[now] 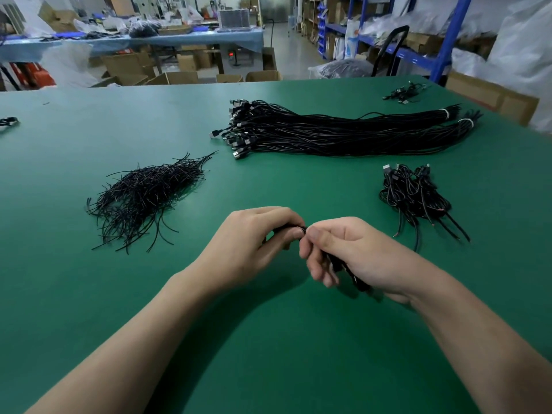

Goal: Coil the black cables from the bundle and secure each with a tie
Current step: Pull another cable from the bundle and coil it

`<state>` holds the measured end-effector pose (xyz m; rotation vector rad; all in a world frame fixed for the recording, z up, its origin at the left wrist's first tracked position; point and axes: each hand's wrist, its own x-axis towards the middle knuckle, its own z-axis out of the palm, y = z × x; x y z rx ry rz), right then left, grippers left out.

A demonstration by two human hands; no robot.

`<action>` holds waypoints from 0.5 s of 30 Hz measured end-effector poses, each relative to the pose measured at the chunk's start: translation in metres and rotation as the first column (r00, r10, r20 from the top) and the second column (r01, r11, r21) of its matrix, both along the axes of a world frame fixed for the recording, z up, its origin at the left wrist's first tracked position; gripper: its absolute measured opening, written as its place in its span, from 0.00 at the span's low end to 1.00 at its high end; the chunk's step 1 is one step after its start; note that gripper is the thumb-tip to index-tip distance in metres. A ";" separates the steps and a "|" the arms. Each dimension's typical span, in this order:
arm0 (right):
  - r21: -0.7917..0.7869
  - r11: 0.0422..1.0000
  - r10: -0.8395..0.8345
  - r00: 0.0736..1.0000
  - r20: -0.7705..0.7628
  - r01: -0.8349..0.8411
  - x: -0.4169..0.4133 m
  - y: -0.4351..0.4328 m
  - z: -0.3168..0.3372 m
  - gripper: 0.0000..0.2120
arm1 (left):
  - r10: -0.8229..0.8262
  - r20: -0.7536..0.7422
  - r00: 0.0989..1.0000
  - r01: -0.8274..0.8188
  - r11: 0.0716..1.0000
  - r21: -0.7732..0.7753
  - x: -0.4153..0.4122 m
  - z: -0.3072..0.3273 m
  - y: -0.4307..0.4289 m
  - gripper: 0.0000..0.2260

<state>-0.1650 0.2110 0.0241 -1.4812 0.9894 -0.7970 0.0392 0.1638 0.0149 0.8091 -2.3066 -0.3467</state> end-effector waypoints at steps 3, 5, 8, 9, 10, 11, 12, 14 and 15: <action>-0.053 0.994 -0.099 0.995 -0.031 0.097 0.001 -0.003 -0.001 0.15 | 0.000 0.030 1.000 -0.001 0.999 0.046 -0.001 -0.002 -0.001 0.07; -0.130 0.982 -0.151 0.983 -0.104 0.137 0.001 -0.004 -0.003 0.14 | -0.017 0.031 0.999 0.014 0.993 0.120 -0.001 -0.004 0.000 0.08; -0.222 0.965 -0.181 0.965 -0.188 0.137 0.002 -0.004 -0.007 0.14 | -0.025 0.052 0.998 0.015 0.985 0.173 -0.002 -0.005 0.001 0.09; -0.229 0.964 -0.179 0.963 -0.200 0.132 0.002 -0.004 -0.008 0.14 | -0.017 0.069 0.997 0.005 0.986 0.167 -0.003 -0.005 0.000 0.10; -0.230 0.965 -0.176 0.963 -0.204 0.127 0.003 -0.004 -0.008 0.14 | -0.006 0.084 0.996 -0.007 0.989 0.150 -0.003 -0.004 0.000 0.10; -0.230 0.965 -0.175 0.964 -0.202 0.127 0.003 -0.004 -0.008 0.14 | 0.002 0.090 0.996 -0.013 0.992 0.127 -0.003 -0.004 0.000 0.11; -0.238 0.962 -0.182 0.963 -0.199 0.133 0.004 -0.004 -0.007 0.14 | 0.004 0.085 0.996 -0.013 0.994 0.106 -0.003 -0.003 0.000 0.11; -0.308 0.937 -0.244 0.942 -0.230 0.167 0.004 -0.003 -0.005 0.13 | 0.000 0.061 0.998 -0.005 0.997 0.077 -0.002 0.000 0.001 0.11; -0.363 0.913 -0.296 0.916 -0.272 0.187 0.003 -0.003 -0.004 0.13 | -0.003 0.051 0.999 0.000 0.998 0.065 -0.002 0.000 0.002 0.11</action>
